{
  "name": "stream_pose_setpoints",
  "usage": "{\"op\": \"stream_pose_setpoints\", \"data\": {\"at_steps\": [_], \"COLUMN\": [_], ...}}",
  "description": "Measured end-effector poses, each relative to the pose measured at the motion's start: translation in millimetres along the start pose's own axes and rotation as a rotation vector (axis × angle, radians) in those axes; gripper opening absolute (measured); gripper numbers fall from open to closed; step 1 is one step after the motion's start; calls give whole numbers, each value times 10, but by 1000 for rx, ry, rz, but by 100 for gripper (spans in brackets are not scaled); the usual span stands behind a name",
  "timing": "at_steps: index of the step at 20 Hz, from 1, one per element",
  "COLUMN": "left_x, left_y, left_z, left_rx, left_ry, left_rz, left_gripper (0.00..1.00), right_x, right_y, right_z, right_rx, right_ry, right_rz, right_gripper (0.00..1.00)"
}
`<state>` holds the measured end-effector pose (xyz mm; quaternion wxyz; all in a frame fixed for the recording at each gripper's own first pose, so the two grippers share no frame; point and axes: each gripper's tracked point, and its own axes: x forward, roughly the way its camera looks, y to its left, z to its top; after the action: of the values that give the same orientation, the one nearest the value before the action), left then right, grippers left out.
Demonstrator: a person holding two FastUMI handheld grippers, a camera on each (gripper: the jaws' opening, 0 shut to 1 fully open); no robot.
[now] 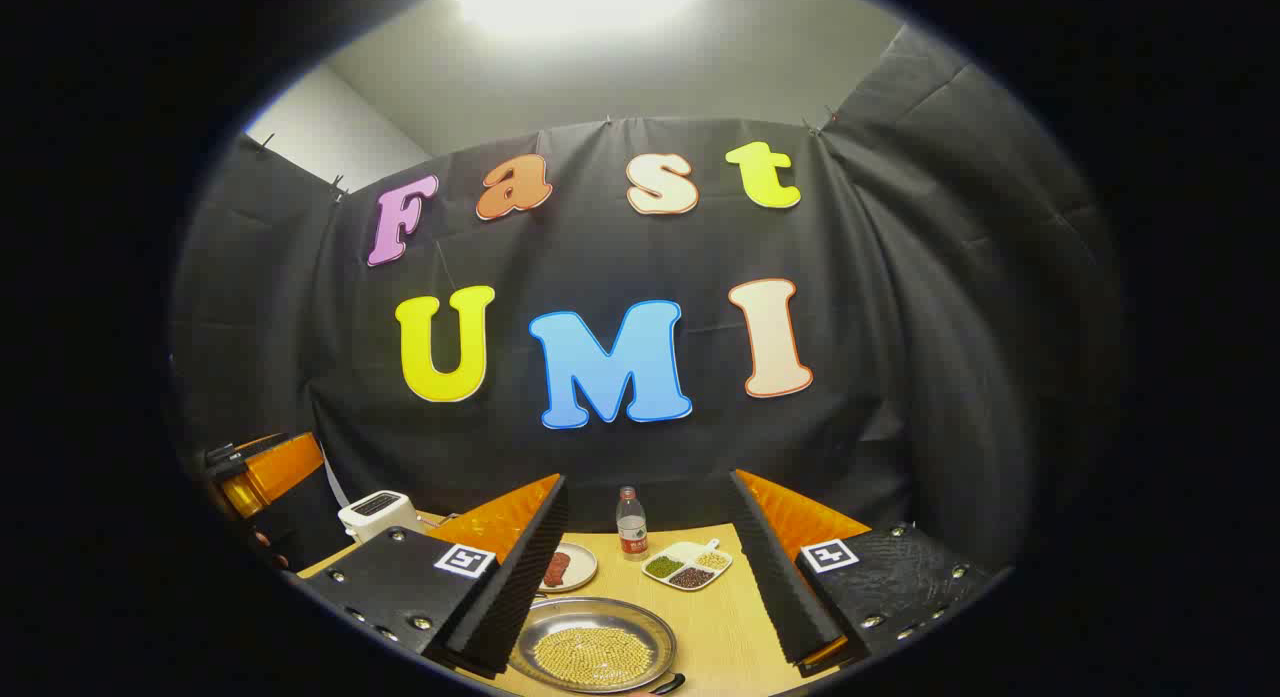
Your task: First push the handle of the pot to place it horizontally, then grasp the pot with both hands and set it on the induction cooktop.
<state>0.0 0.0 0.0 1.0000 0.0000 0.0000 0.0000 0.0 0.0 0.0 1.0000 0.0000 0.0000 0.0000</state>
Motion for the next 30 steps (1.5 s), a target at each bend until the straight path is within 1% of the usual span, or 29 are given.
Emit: {"op": "stream_pose_setpoints", "data": {"at_steps": [1, 5, 11, 12, 14, 15, 16, 18, 19, 21, 24, 26, 27, 28, 29, 30], "left_x": [20, 24, 43, 55, 78, 94, 103, 94, 97, 85, 73, 81, 90, 88, 90, 82], "left_y": [31, 53, 27, 26, 56, 65, 66, 70, 74, 73, 99, 113, 121, 129, 135, 143], "left_z": [9, 23, -30, -22, -19, -19, -21, -52, -51, -86, -135, -174, -189, -215, -224, -244], "left_rx": [3, 29, 37, 37, 36, 37, 39, 39, 39, 41, 42, 49, 54, 57, 58, 58], "left_ry": [-4, -2, 19, 19, 20, 22, 23, 28, 30, 37, 47, 54, 59, 65, 69, 72], "left_rz": [7, 17, 21, 22, 27, 30, 33, 35, 36, 40, 45, 49, 52, 54, 56, 60], "left_gripper": [99, 97, 99, 95, 99, 95, 99, 97, 99, 97, 97, 97, 99, 99, 95, 95], "right_x": [1, 41, 108, 117, 142, 151, 172, 184, 194, 209, 219, 200, 182, 173, 141, 119], "right_y": [15, 60, 102, 103, 107, 110, 111, 113, 119, 130, 200, 262, 297, 310, 348, 421], "right_z": [-22, -51, -39, -27, -32, -50, -62, -112, -151, -260, -507, -715, -853, -951, -1071, -1188], "right_rx": [4, 11, 2, 1, 0, -1, -1, -6, -9, -17, -24, -16, -13, -16, -17, -24], "right_ry": [4, 14, 13, 11, 11, 13, 17, 27, 34, 58, 120, 174, 209, 238, 272, 313], "right_rz": [1, 11, 22, 23, 26, 27, 29, 33, 35, 43, 79, 103, 117, 117, 138, 169], "right_gripper": [95, 95, 95, 95, 95, 95, 95, 96, 96, 95, 95, 87, 72, 72, 51, 55]}}
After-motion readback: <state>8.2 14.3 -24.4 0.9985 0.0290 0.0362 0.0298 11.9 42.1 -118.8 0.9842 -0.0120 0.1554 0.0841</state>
